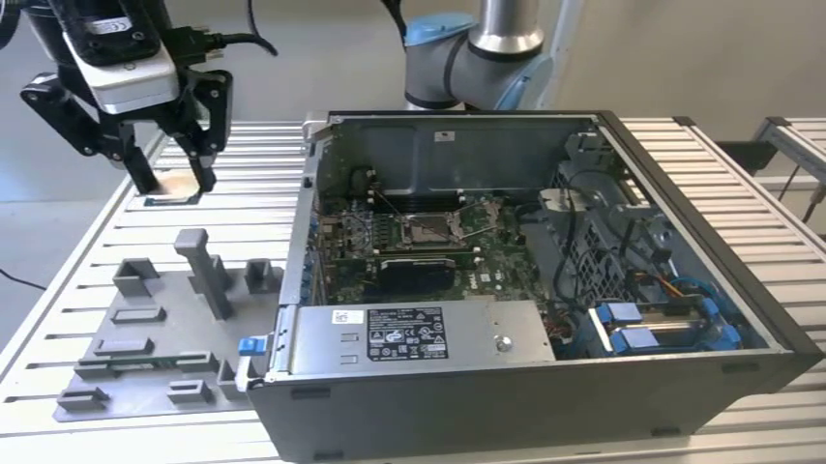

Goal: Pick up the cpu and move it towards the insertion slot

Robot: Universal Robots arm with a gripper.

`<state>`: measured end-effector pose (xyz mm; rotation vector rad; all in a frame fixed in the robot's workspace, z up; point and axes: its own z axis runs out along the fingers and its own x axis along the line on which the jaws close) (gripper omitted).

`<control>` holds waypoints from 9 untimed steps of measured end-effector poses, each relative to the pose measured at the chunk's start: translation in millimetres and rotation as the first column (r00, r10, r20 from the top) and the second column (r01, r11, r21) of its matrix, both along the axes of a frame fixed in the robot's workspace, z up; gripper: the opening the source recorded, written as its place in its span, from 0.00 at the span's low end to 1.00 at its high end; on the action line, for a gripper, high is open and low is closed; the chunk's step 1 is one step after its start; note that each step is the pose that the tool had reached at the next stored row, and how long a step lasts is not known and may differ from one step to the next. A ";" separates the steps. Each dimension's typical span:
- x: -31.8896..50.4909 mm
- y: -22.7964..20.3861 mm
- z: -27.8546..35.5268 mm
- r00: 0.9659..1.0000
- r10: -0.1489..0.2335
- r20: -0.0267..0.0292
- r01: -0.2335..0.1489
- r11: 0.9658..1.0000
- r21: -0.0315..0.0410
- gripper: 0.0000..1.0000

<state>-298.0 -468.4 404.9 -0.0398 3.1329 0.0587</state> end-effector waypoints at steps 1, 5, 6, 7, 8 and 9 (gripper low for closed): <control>4.5 0.0 0.0 1.000 0.000 0.000 0.000 1.000 0.000 0.00; 20.7 0.0 0.0 1.000 0.000 0.000 0.000 1.000 0.000 0.00; 24.5 0.0 0.0 1.000 0.000 0.000 0.000 1.000 0.000 0.00; 28.1 0.0 0.0 1.000 0.000 0.000 0.000 1.000 0.000 0.00; 31.8 0.0 0.0 1.000 0.000 0.000 0.000 1.000 0.000 0.00; 35.7 0.0 0.0 1.000 0.000 0.000 0.000 1.000 0.000 0.00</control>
